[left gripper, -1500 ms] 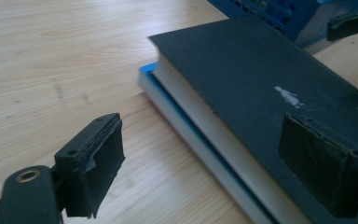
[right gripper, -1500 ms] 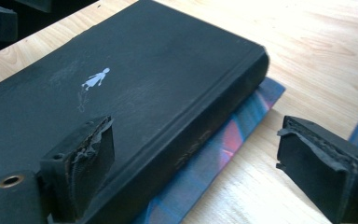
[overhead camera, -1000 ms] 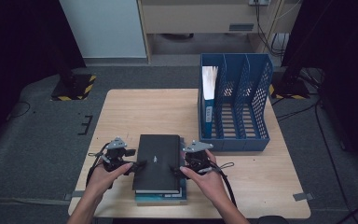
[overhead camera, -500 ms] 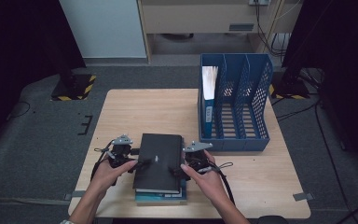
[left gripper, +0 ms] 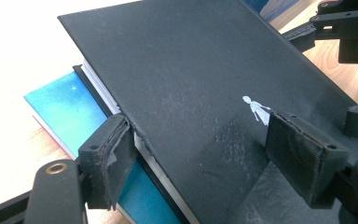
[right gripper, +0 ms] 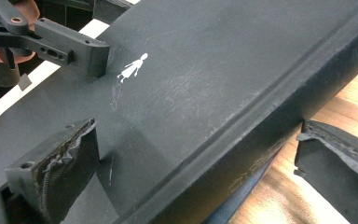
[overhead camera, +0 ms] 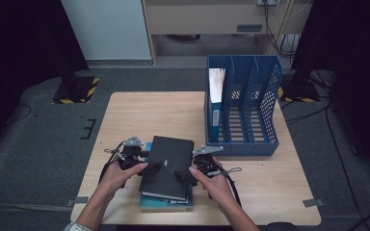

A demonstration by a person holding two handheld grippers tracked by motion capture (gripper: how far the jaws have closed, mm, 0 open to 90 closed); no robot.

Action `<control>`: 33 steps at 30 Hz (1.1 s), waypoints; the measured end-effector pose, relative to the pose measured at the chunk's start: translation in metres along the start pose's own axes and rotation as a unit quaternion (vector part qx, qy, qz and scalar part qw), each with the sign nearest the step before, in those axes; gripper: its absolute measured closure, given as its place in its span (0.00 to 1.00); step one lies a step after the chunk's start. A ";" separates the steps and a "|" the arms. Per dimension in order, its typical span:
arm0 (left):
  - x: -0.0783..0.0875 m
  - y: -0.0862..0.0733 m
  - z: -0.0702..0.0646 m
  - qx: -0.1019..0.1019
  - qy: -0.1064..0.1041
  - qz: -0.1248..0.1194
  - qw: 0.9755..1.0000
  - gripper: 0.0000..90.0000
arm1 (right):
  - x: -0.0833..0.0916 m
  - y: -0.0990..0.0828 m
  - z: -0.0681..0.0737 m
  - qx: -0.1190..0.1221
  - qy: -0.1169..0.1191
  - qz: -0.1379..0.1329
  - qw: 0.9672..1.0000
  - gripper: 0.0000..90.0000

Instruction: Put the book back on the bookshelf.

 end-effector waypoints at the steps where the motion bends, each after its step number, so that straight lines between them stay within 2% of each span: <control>1: 0.000 0.000 0.000 0.000 0.000 0.001 1.000 0.26 | 0.000 0.000 0.000 -0.003 0.001 0.001 1.000 0.00; 5: 0.000 0.001 0.000 0.002 -0.002 0.005 1.000 0.26 | 0.000 -0.001 -0.001 -0.007 0.004 -0.001 1.000 0.00; 11: -0.001 0.002 0.000 0.001 -0.003 0.012 1.000 0.26 | -0.003 -0.002 -0.006 -0.034 0.025 -0.001 0.999 0.00; 33: -0.002 0.004 0.003 -0.001 -0.014 0.021 1.000 0.26 | -0.009 -0.001 -0.016 -0.072 0.059 0.000 0.996 0.00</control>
Point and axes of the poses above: each handheld gripper's, and its own axes: x roughly backward along the jaws, y roughly out of its top, z roughly to its left, the point moved 5 cm from there along -x, roughly forward along the jaws, and after that the axes turned 5 degrees about z, right-handed, at the moved point
